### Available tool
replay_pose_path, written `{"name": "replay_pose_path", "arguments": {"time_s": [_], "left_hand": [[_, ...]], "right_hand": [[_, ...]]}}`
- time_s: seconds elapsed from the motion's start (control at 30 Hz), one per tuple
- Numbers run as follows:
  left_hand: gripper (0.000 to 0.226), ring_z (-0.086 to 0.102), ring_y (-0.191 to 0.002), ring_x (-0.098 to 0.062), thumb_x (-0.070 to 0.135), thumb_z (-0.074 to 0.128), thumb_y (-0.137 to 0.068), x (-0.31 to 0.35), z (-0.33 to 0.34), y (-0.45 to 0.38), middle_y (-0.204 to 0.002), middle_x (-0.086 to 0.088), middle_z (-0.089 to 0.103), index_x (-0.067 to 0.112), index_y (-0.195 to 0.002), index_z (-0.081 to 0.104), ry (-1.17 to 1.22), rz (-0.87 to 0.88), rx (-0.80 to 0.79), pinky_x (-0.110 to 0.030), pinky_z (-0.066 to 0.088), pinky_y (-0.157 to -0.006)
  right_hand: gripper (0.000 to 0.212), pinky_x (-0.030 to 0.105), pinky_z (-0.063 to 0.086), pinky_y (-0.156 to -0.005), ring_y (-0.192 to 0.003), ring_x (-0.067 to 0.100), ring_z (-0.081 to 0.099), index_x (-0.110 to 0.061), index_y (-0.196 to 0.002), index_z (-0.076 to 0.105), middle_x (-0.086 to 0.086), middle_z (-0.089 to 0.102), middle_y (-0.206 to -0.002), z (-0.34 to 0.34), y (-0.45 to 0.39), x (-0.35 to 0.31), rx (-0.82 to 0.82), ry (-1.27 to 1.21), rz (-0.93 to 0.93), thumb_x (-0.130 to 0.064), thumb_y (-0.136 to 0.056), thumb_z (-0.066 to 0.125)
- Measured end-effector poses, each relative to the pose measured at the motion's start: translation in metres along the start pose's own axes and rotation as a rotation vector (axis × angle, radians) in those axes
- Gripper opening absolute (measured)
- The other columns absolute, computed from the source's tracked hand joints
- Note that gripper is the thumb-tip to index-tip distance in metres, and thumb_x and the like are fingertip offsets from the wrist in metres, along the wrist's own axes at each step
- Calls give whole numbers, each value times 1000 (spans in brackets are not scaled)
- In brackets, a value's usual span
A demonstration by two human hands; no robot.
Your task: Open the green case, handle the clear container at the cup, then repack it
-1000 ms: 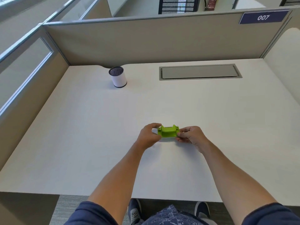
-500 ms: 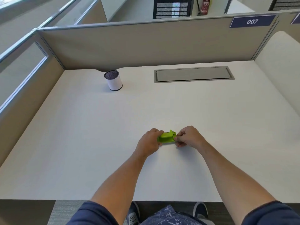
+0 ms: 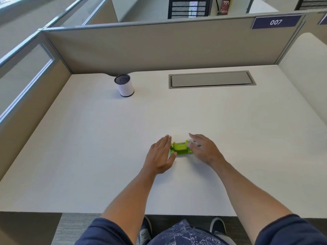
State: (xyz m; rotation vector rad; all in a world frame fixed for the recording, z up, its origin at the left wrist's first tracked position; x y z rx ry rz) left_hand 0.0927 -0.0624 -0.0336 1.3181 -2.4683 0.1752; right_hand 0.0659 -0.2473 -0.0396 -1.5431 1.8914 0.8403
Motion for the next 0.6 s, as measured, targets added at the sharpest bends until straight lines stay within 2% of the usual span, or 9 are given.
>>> {"name": "replay_pose_path", "arguments": {"time_s": [0.03, 0.1, 0.33, 0.5, 0.6], "left_hand": [[68, 19, -156, -19, 46, 34, -106, 2, 1, 2, -170, -5, 18, 11, -162, 17, -21, 9, -6, -37, 22, -123], [63, 19, -156, -18, 43, 28, -108, 6, 4, 3, -170, -3, 19, 12, -162, 16, -56, 21, -13, -35, 23, -122], [55, 16, -157, -14, 35, 23, -110, 9, 4, -7, -170, 3, 17, 18, -163, 17, -153, 78, -60, -35, 27, -119], [55, 15, -157, -14, 33, 23, -110, 11, 4, -6, -170, 5, 17, 18, -163, 17, -146, 43, -70, -35, 30, -118], [61, 10, -158, -16, 41, 23, -109, 11, 8, -4, -171, 2, 13, 16, -163, 12, -191, 43, -51, -36, 19, -124]], "right_hand": [[48, 30, 42, -111, -126, 9, 56, -24, -141, 58, -12, 58, -141, 5, 2, -4, -23, 40, -38, -41, -97, 60], [45, 32, 38, -117, -135, 9, 51, -21, -140, 60, -9, 57, -146, 10, 6, -7, -28, 73, -81, -37, -98, 61], [41, 24, 43, -104, -125, 17, 58, -15, -133, 66, -1, 67, -136, 11, 16, -16, 64, 139, -154, -35, -97, 64], [42, 33, 50, -103, -125, 20, 59, -14, -134, 65, 0, 67, -136, 11, 20, -24, 91, 199, -181, -36, -98, 62], [49, 37, 50, -105, -133, 19, 53, -19, -143, 56, -2, 57, -147, 7, 20, -22, 122, 288, -187, -43, -100, 55]]}}
Point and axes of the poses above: each hand's wrist, its own y-axis away from the middle knuckle, its own z-axis out of the palm, x = y × z, the point moved 10 cm from there along -y, towards the middle knuckle
